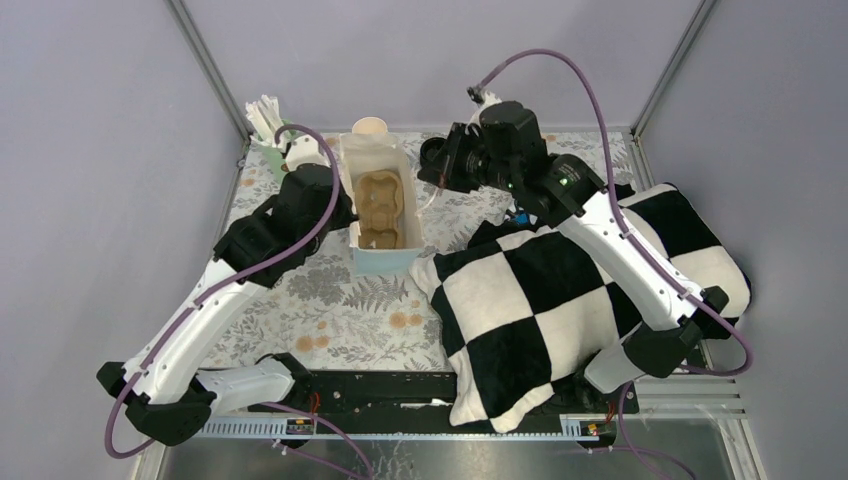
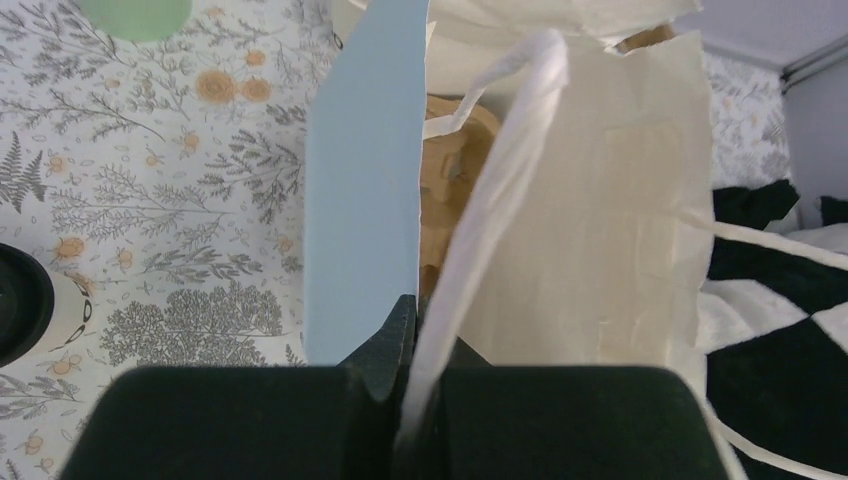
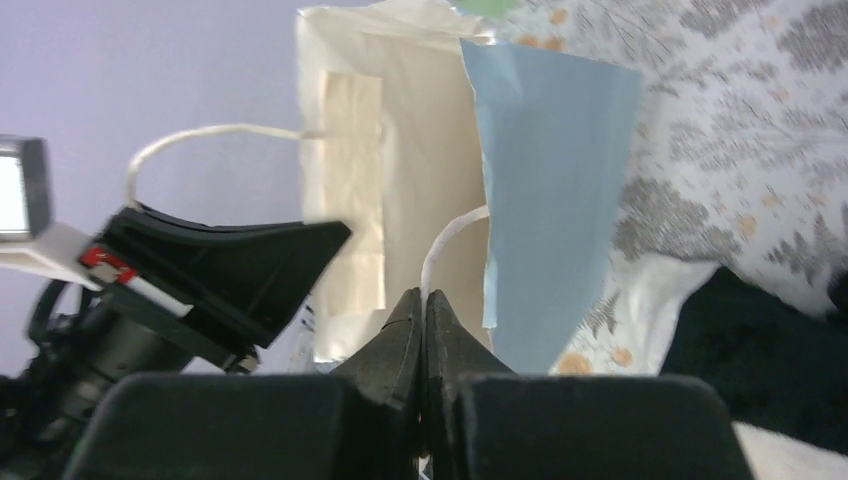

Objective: Pack the takeout coffee

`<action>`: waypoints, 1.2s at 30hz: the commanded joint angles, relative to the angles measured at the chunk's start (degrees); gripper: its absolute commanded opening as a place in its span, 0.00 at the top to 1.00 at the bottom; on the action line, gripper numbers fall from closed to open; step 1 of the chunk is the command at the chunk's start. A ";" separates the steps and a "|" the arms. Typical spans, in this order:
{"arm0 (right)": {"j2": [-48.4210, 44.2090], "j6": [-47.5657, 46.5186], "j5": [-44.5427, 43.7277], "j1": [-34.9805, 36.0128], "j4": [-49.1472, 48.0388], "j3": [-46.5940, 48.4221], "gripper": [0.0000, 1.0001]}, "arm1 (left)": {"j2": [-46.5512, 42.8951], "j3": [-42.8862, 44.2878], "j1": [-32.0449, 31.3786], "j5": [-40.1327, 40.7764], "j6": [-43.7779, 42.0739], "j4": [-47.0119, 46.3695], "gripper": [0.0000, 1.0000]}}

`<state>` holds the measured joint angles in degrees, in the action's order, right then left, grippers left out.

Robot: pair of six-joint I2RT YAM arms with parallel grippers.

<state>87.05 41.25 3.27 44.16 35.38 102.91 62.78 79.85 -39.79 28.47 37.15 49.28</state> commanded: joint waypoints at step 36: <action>14.39 -0.33 2.21 0.84 2.03 22.21 1.00 | -0.99 7.72 24.76 -20.62 8.77 8.10 1.00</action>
<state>105.62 43.11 6.48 44.51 37.54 114.91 63.13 76.18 -15.20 12.62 48.71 59.24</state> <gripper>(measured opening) 0.022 0.007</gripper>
